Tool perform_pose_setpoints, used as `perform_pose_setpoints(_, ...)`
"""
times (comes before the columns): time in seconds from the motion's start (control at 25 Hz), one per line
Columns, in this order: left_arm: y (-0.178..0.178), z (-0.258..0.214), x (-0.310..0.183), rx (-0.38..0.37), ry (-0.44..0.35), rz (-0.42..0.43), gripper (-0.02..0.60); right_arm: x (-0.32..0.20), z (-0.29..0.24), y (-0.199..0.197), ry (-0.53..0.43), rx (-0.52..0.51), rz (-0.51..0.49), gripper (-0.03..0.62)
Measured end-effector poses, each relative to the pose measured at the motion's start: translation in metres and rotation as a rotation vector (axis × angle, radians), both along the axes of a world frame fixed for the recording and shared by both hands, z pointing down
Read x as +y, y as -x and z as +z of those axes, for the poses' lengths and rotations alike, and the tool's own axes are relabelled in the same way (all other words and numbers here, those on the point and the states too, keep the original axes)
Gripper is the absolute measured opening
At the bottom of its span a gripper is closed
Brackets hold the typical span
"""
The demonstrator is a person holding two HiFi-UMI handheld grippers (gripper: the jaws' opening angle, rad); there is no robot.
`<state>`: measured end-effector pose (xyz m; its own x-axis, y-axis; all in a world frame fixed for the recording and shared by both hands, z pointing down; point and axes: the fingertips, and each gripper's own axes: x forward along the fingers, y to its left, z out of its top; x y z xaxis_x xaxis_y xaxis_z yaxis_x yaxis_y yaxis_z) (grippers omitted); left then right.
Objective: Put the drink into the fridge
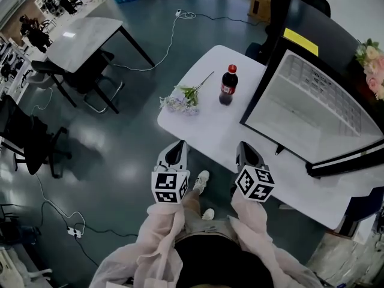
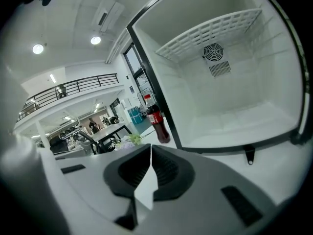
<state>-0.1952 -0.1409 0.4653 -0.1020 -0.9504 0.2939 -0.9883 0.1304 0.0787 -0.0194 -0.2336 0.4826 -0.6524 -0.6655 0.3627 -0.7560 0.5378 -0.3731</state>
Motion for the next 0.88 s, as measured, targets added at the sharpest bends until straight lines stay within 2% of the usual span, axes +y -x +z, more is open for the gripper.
perform_pose_setpoints(0.24, 0.024, -0.001, -0.025, 0.002, 0.009, -0.015, 0.011, -0.024, -0.004, 0.031, -0.018, 0.012, -0.031, 0.023)
perform_pose_setpoints(0.56, 0.05, -0.003, -0.063, 0.006, 0.011, -0.007, 0.011, -0.056, -0.006, 0.067, -0.029, 0.027, -0.056, 0.18)
perform_pose_setpoints(0.88, 0.084, 0.004, -0.093, 0.013, 0.025, -0.011, 0.011, -0.091, 0.005, 0.101, -0.017, 0.069, -0.024, 0.253)
